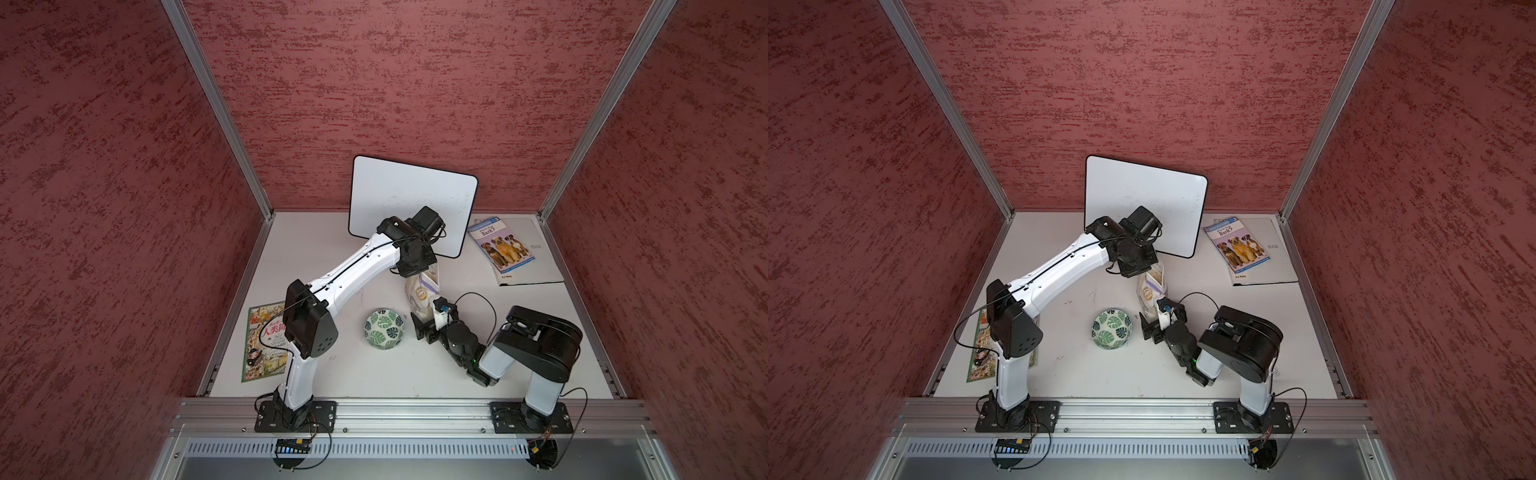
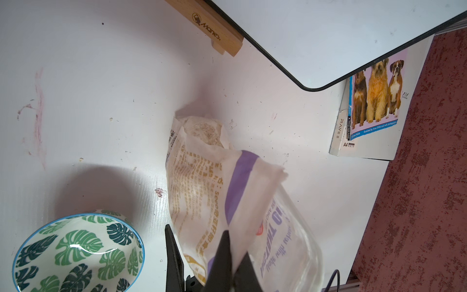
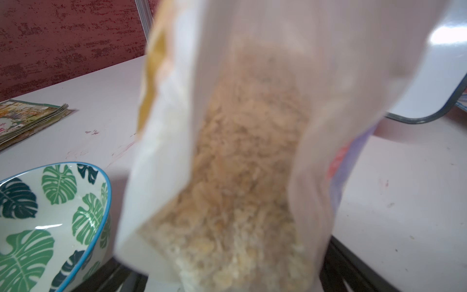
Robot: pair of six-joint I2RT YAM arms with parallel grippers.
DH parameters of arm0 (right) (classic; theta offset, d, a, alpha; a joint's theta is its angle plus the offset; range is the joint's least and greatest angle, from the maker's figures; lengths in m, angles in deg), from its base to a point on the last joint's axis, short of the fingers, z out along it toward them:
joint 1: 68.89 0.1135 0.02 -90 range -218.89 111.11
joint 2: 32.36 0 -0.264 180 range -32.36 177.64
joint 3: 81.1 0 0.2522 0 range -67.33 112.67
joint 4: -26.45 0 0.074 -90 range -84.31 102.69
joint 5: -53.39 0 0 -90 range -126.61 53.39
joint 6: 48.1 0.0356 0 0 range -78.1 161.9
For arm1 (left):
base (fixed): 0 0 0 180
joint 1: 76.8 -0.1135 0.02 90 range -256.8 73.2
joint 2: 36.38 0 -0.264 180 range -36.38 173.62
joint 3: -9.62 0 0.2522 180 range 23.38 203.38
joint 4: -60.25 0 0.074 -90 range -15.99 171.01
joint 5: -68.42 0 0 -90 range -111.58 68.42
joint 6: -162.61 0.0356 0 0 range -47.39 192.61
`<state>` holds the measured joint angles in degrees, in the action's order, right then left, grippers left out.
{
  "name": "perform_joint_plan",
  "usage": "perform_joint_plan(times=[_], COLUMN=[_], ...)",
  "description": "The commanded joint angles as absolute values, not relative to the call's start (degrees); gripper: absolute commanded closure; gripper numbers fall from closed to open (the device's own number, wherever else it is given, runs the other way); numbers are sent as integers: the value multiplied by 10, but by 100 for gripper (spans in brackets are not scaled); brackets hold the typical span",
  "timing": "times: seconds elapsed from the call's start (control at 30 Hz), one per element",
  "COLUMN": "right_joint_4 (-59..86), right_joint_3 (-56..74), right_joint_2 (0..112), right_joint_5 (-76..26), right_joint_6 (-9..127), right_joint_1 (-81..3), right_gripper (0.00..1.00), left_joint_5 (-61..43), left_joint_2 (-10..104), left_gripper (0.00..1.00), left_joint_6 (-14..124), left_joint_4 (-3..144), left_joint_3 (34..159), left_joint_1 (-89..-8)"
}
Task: Pour the oats into the breakfast bowl
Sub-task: Pick up the oats bag from the center of the board.
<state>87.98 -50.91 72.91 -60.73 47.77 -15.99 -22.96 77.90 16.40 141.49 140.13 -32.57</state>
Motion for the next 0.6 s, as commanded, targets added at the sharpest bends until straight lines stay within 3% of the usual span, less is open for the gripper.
perform_joint_plan(times=[0.0,0.33,0.57], right_joint_4=[931,930,930], right_joint_3=[-485,-434,-429], right_joint_2=[737,797,790], right_joint_5=[-627,-645,-660], right_joint_6=[456,449,421], right_joint_1=[-155,-156,-157], right_gripper=[2,8,34], left_joint_5=[-203,-178,-186], left_joint_2=[774,770,758], left_gripper=[100,100,100], left_joint_6=[153,141,144], left_joint_4=[1383,1375,1375], left_joint_3=[1396,1383,1386], left_joint_1=[-324,-324,-328])
